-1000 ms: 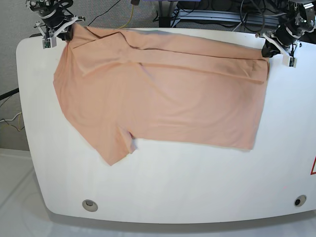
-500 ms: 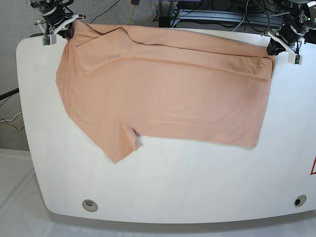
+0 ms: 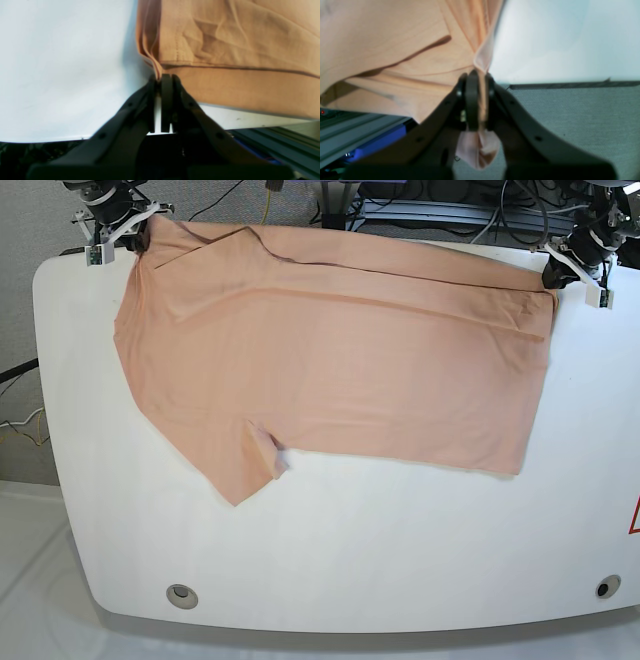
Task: Fold the T-shirt properly
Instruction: 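Pull both grippers toward the robot, dragging the shirt along the table, then open both grippers to release the shoulder edge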
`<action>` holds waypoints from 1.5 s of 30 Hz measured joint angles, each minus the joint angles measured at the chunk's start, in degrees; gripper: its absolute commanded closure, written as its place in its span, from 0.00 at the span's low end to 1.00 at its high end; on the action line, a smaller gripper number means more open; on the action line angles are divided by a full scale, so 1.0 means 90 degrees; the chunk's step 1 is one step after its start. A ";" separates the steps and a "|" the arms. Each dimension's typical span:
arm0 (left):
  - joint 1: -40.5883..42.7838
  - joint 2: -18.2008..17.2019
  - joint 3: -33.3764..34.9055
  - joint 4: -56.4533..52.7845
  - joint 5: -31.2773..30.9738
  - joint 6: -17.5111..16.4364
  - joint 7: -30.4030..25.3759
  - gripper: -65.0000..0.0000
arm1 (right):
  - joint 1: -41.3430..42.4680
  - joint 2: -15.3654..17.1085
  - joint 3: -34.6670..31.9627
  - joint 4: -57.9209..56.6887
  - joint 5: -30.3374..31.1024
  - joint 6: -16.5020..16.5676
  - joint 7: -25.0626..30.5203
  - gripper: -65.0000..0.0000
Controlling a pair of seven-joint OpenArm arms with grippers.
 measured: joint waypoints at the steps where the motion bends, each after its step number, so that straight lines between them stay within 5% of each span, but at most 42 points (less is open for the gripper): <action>1: -0.0002 -0.0005 0.0017 -0.0005 0.0000 -0.0002 0.0002 0.87 | 0.0000 0.0000 -0.0002 0.0000 0.0000 0.0000 -0.0002 1.00; 9: -0.0085 -0.0022 0.0148 0.0070 0.0002 -0.0044 0.0085 0.68 | 0.0007 0.0017 -0.0007 0.0005 -0.0002 0.0000 -0.0027 0.98; 15: -0.0046 -0.0039 0.0095 0.0134 0.0005 -0.0053 0.0219 0.59 | 0.0036 0.0024 -0.0005 0.0027 -0.0005 0.0029 -0.0223 0.67; 19: -0.0027 -0.0056 0.0044 0.0170 0.0053 -0.0019 0.0304 0.55 | 0.0107 0.0010 -0.0051 -0.0027 -0.0192 -0.0007 -0.0444 0.54; 27: -0.0053 -0.0002 -0.0126 0.0197 0.0114 -0.0049 0.0444 0.45 | 0.0131 0.0056 -0.0032 -0.0015 -0.0197 0.0005 -0.0486 0.49; 45: -0.0197 0.0015 -0.0308 0.0304 0.0214 0.0000 0.0619 0.53 | 0.0146 0.0053 0.0090 0.0556 -0.0163 -0.0029 -0.0359 0.43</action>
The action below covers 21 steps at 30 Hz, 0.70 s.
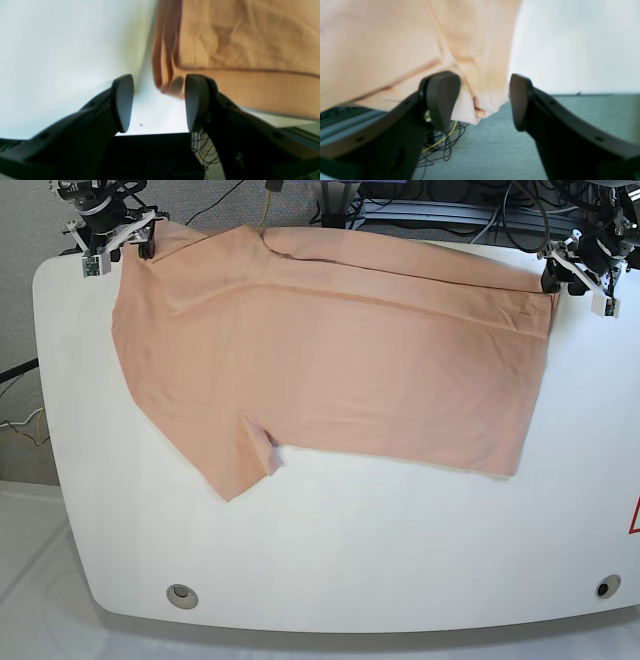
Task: Fold the T-shirt properly
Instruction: 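Open both grippers to release the shoulder edge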
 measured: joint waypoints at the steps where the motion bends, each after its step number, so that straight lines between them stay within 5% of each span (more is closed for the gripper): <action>1: 0.0005 0.0000 0.0000 0.0000 0.0002 0.0000 -0.0002 0.53 | -0.0007 -0.0002 0.0000 0.0036 -0.0010 -0.0002 -0.0005 0.42; 12: 0.0053 -0.0029 -0.0063 0.0000 0.0005 0.0000 -0.0010 0.52 | 0.0138 0.0027 0.0119 0.0180 -0.0092 -0.0027 -0.0068 0.41; 21: -0.0029 -0.0131 -0.0243 0.0053 0.0010 -0.0002 -0.0012 0.51 | 0.0823 0.0396 0.0245 0.0170 -0.0100 -0.0070 -0.0223 0.42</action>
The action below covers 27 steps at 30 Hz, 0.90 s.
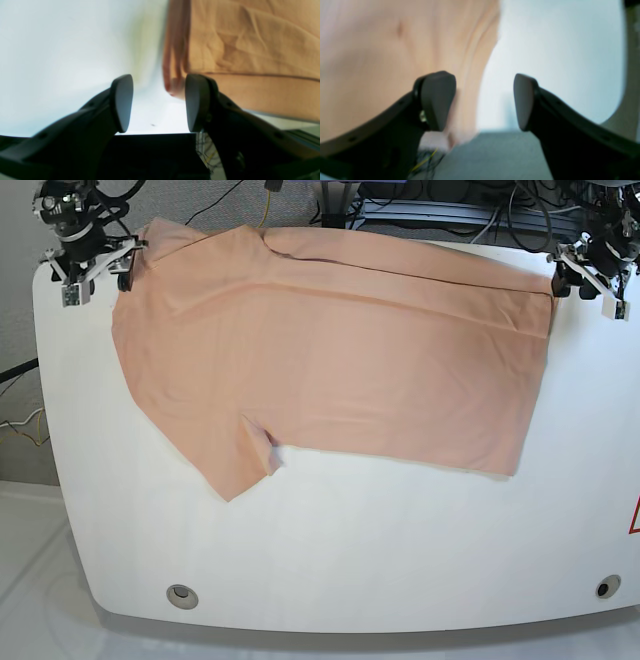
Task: Fold the T-shirt properly
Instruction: 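Open both grippers to release the shoulder edge, then move both grippers along the shirt's sides toward the hem corners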
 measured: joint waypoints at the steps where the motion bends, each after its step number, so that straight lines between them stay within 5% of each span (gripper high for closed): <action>1: -0.0019 -0.0024 -0.0007 -0.0007 0.0000 0.0002 -0.0002 0.51 | 0.0136 0.0066 0.0000 -0.0027 -0.0002 0.0000 -0.0058 0.42; 9: -0.0306 -0.0119 -0.0034 -0.0032 0.0015 -0.0063 -0.0102 0.51 | 0.0950 0.0503 -0.0015 -0.0153 0.0092 -0.0046 -0.0095 0.42; 27: -0.2164 0.0053 0.0896 -0.0078 0.0070 -0.0085 -0.0053 0.54 | 0.2810 0.0605 -0.0852 -0.0763 -0.0049 0.0121 -0.0393 0.40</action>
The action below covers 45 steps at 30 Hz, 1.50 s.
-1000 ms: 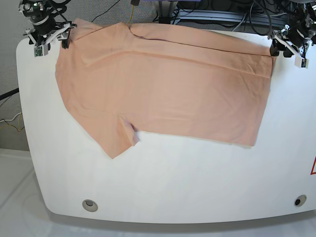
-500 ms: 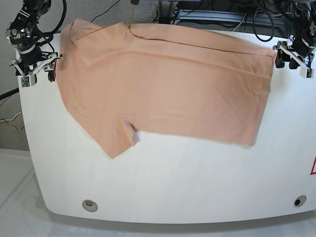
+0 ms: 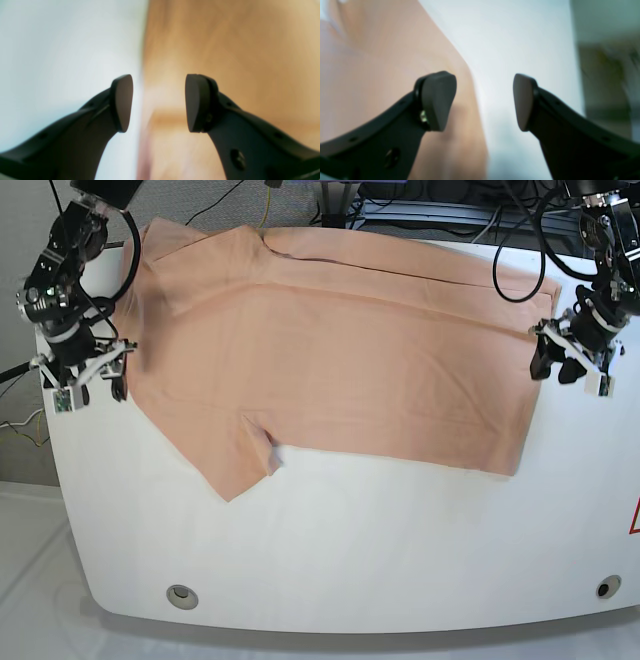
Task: Fold the T-shirt properly
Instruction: 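Move both grippers along the shirt's sides toward the hem corners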
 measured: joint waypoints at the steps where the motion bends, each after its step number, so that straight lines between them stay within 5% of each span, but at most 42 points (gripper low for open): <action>1: -0.0053 -0.0005 -0.0007 0.0007 -0.0046 -0.0005 -0.0075 0.54 | 0.0090 0.0000 -0.0075 -0.0095 0.0029 0.0044 0.0041 0.40; 14: 0.0058 -0.0022 -0.0155 0.0029 0.0070 0.0010 0.0175 0.51 | 0.1224 0.0087 -0.0678 -0.1433 0.0114 0.0039 -0.0041 0.41; 23: -0.0753 -0.0083 0.0056 -0.0495 0.0102 -0.0109 -0.0092 0.51 | 0.1974 0.0112 -0.1338 -0.2067 0.0121 0.0046 0.0002 0.41; 28: -0.1418 -0.0107 0.0413 -0.1445 0.0719 -0.0027 -0.0214 0.51 | 0.2297 0.0117 -0.1688 -0.2771 -0.0041 0.0092 0.0340 0.41; 45: -0.2402 -0.0192 0.0216 -0.2518 0.0758 -0.0100 -0.0389 0.51 | 0.2890 0.0070 -0.1678 -0.4444 -0.0075 0.0520 0.0770 0.40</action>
